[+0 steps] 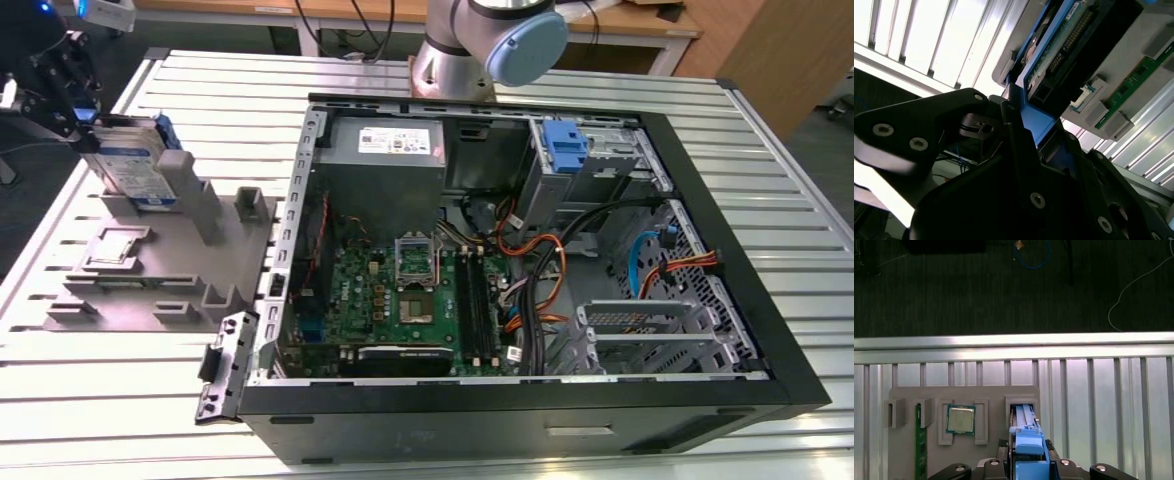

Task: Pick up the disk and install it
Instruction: 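Pick up the disk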

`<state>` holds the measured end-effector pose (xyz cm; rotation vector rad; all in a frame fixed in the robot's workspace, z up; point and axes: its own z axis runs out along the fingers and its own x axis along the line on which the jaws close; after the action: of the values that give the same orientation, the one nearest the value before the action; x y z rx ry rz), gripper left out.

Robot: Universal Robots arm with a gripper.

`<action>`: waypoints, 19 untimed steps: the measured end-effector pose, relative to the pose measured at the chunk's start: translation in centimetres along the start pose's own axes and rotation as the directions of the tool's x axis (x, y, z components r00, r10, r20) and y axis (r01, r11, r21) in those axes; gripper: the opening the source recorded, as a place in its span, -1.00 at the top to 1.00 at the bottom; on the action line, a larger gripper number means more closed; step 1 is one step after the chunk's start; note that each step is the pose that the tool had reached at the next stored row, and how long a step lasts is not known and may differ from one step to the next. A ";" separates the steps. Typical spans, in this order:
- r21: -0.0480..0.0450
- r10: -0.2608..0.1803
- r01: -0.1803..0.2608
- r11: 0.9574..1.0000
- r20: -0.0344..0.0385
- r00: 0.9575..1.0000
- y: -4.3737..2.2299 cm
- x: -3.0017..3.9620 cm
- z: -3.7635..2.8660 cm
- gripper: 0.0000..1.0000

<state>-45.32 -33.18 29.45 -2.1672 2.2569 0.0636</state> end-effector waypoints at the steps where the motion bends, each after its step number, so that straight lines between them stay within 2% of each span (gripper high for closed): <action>1: 0.000 0.000 0.000 1.000 0.000 1.000 0.00 -0.01 -0.21 0.25; 10: 0.000 0.000 0.000 1.000 -0.002 1.000 0.00 -0.01 -0.20 0.23; 11: 0.000 0.000 0.000 1.000 -0.002 1.000 0.00 -0.01 -0.20 0.11; 19: 0.001 0.000 0.000 1.000 -0.002 1.000 0.23 0.01 -0.13 0.11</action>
<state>-45.55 -33.18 29.59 -2.1680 2.2577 0.0608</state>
